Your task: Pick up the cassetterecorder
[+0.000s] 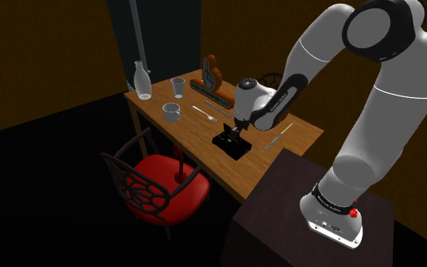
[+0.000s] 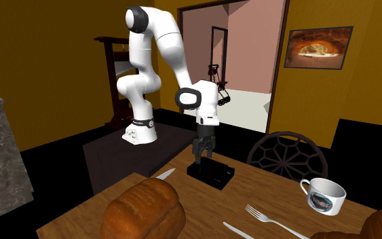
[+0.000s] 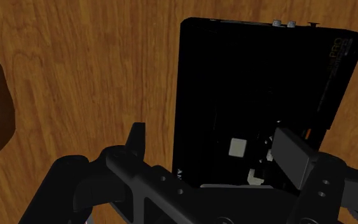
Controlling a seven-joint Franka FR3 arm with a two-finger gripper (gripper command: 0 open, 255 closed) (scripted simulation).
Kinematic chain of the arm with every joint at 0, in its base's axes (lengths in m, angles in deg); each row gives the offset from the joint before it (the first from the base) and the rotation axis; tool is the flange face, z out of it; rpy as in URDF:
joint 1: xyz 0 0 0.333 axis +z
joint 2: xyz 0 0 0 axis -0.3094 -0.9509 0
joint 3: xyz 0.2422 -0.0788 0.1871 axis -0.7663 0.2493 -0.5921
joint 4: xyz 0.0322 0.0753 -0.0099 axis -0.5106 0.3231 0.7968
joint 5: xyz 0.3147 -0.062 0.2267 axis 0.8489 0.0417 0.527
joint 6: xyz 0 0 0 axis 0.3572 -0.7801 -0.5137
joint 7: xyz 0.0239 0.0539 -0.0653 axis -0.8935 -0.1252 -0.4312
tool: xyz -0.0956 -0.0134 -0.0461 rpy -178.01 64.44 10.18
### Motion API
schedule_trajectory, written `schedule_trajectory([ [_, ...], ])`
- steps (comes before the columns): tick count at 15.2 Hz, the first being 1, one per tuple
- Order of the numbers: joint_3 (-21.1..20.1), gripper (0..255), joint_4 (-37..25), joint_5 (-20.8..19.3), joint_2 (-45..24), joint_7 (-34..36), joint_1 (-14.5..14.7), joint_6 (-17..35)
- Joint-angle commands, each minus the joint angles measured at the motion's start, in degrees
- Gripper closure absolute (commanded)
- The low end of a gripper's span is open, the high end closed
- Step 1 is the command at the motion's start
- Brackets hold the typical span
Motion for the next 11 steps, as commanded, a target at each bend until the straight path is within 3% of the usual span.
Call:
schedule_trajectory([
  [1, 0.7, 0, -0.4, -2.1, -1.8, 2.0, 0.4, 1.2],
  [3, 1.0, 0, -0.6, -2.7, -2.3, 2.6, 0.6, 1.5],
  [4, 1.0, 255, -0.6, -2.8, -2.3, 2.8, 0.7, 1.5],
  [11, 1.0, 255, -0.7, -2.9, -2.5, 2.8, 0.7, 1.6],
])
